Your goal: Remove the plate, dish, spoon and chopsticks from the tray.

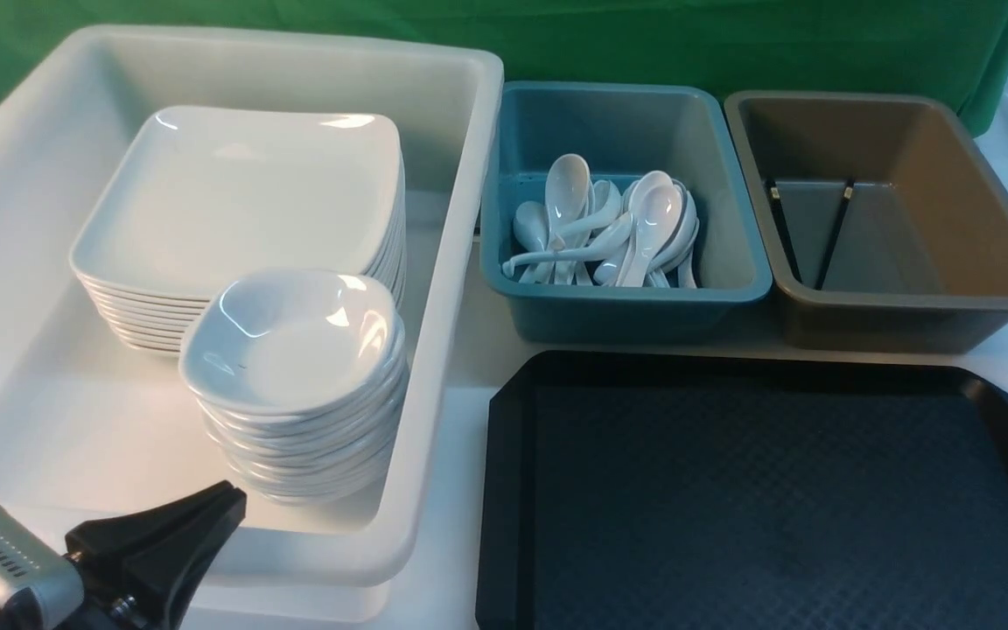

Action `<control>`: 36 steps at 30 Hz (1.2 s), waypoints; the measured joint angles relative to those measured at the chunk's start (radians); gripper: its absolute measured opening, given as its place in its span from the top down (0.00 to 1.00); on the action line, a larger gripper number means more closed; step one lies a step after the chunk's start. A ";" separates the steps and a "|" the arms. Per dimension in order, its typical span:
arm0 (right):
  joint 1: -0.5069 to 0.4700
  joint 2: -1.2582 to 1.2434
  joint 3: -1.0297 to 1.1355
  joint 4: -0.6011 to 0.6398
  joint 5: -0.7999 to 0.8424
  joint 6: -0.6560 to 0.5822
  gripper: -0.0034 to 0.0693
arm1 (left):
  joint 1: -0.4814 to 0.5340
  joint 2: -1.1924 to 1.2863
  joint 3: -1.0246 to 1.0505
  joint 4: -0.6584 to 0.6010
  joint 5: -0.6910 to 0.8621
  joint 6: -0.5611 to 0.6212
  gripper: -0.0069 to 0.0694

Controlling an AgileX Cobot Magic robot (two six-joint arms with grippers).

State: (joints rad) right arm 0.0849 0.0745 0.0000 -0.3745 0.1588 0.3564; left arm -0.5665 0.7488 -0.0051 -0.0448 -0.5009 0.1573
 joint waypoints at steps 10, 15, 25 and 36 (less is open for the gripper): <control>0.000 -0.073 0.007 0.063 0.051 -0.004 0.93 | 0.000 0.000 0.000 0.007 -0.001 0.000 0.90; 0.000 -0.073 0.007 0.119 0.008 -0.110 0.93 | 0.000 0.000 0.000 0.008 -0.001 0.001 0.90; 0.000 -0.073 0.007 0.391 0.060 -0.435 0.93 | 0.000 0.000 0.000 0.009 -0.001 0.001 0.90; 0.000 -0.073 0.007 0.398 0.065 -0.447 0.92 | 0.000 0.000 0.000 0.011 -0.001 0.003 0.90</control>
State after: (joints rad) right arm 0.0849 0.0015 0.0069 0.0237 0.2237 -0.0902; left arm -0.5665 0.7488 -0.0048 -0.0337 -0.5021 0.1606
